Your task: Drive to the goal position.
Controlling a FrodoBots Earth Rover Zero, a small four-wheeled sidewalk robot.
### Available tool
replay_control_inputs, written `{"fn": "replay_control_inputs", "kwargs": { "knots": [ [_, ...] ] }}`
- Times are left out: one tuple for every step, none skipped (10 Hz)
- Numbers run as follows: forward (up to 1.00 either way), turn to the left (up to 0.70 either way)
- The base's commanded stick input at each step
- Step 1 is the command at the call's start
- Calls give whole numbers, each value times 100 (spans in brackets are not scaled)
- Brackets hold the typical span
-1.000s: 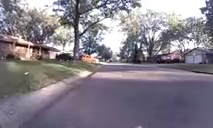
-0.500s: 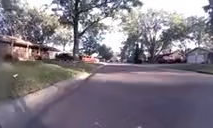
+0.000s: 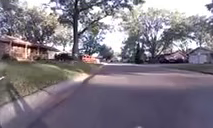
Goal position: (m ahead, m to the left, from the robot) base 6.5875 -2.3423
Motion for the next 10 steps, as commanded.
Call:
{"fn": "replay_control_inputs", "kwargs": {
  "knots": [
    [100, 0],
    [100, 0],
    [100, 0],
    [100, 0],
    [100, 0],
    [100, 0],
    [100, 0],
    [100, 0],
    [100, 0],
    [100, 0]
  ]
}}
